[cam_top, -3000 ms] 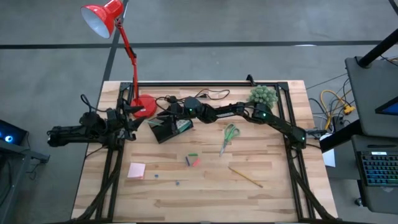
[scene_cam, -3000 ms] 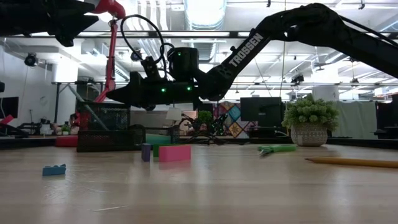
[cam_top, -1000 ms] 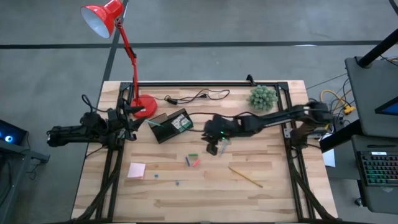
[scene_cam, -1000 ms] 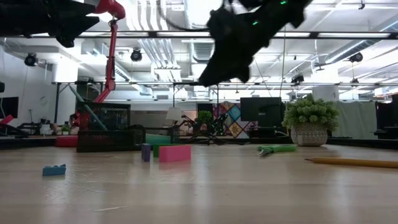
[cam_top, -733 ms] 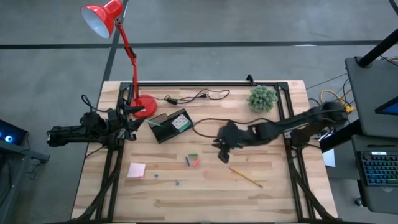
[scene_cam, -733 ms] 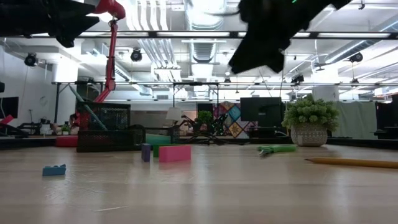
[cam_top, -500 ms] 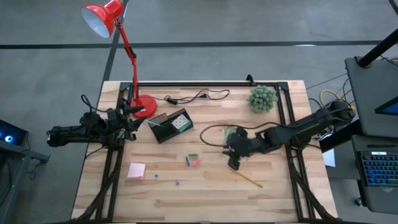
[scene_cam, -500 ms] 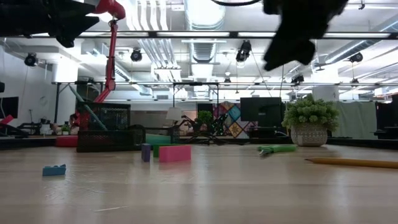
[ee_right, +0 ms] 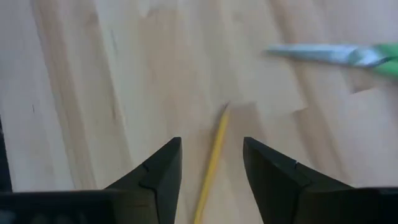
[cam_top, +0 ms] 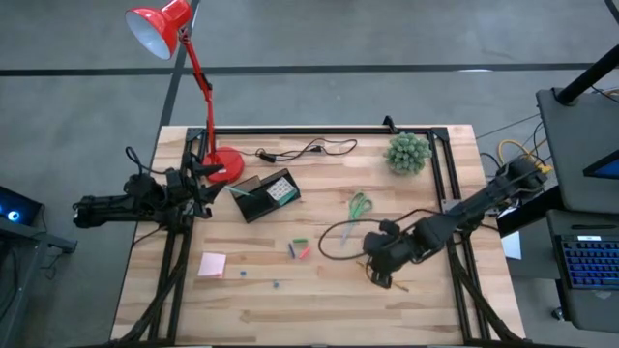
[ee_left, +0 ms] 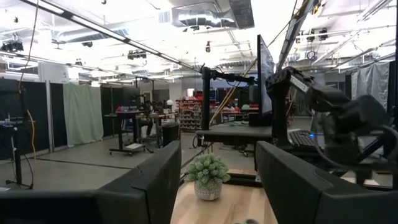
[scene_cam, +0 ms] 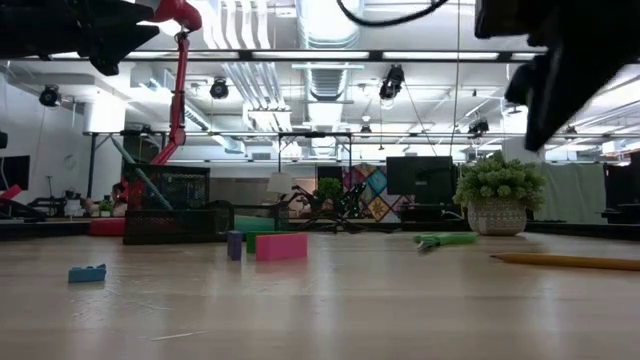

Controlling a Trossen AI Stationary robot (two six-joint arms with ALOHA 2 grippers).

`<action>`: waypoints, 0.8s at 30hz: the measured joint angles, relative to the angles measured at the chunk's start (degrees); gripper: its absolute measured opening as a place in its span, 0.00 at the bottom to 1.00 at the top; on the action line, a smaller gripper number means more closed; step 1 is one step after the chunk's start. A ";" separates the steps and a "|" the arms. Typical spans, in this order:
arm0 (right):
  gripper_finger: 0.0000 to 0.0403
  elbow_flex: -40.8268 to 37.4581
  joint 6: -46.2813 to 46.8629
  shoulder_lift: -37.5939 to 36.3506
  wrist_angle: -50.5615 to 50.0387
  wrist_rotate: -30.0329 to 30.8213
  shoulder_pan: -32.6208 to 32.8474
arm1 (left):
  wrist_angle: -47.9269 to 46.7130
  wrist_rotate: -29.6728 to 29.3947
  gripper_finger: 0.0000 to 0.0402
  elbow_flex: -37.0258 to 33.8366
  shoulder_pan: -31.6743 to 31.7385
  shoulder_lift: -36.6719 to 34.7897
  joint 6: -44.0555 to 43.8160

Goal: Pick and place office supplies into organizer
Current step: Put the yellow pencil into the desk organizer

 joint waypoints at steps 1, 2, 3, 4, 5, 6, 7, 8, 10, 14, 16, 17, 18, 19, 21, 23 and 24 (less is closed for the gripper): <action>0.40 0.02 0.02 1.04 0.08 -0.83 0.35 | 0.00 -0.08 0.49 0.00 0.00 0.00 0.01; 0.40 0.12 0.02 2.11 -0.05 -1.70 0.56 | 0.09 -0.25 0.49 0.00 0.00 0.00 0.03; 0.40 0.44 0.02 3.31 -0.04 -2.73 0.72 | 0.20 -0.29 0.49 0.00 0.00 0.00 0.05; 0.39 0.70 0.01 4.42 0.26 -3.78 0.82 | 0.22 -0.29 0.49 0.00 0.00 0.00 0.05; 0.39 0.86 0.02 5.47 0.30 -4.87 0.86 | 0.30 -0.29 0.49 0.00 0.00 0.00 0.05; 0.39 1.02 0.00 6.57 0.02 -5.81 0.86 | 0.35 -0.29 0.49 0.00 0.00 0.00 0.07; 0.38 1.23 0.00 7.61 -0.05 -6.37 0.84 | 0.33 -0.29 0.49 0.00 0.00 0.00 0.07; 0.38 1.46 0.08 8.65 0.03 -6.74 0.79 | 0.33 -0.29 0.49 0.00 0.00 0.00 0.07; 0.38 1.68 0.83 10.25 -0.10 -6.74 0.76 | 0.35 -0.29 0.49 0.00 0.00 0.02 0.07; 0.37 1.75 -0.08 12.37 -0.80 -7.15 0.75 | 0.34 -0.27 0.49 0.00 0.00 0.02 0.07; 0.38 1.75 -0.02 13.10 -1.56 -7.19 0.75 | 0.34 -0.27 0.49 0.00 0.00 0.00 0.07; 0.38 1.75 0.18 13.38 -1.54 -7.21 0.75 | 0.35 -0.27 0.49 0.00 0.00 0.02 0.05; 0.38 1.75 0.44 13.56 -1.52 -7.21 0.75 | 0.33 -0.27 0.49 0.00 0.00 0.01 0.05; 0.38 1.75 0.59 13.83 -1.53 -7.19 0.73 | 0.31 -0.27 0.49 0.00 0.00 0.00 0.05; 0.39 1.74 0.62 14.19 -1.42 -7.17 0.61 | 0.34 -0.27 0.49 0.00 0.00 0.02 0.05; 0.39 1.62 0.62 14.64 -1.47 -7.14 0.38 | 0.31 -0.27 0.49 0.00 0.00 0.02 0.05; 0.39 1.62 0.62 15.01 -1.45 -6.96 0.21 | 0.33 -0.27 0.49 0.00 0.00 0.02 0.05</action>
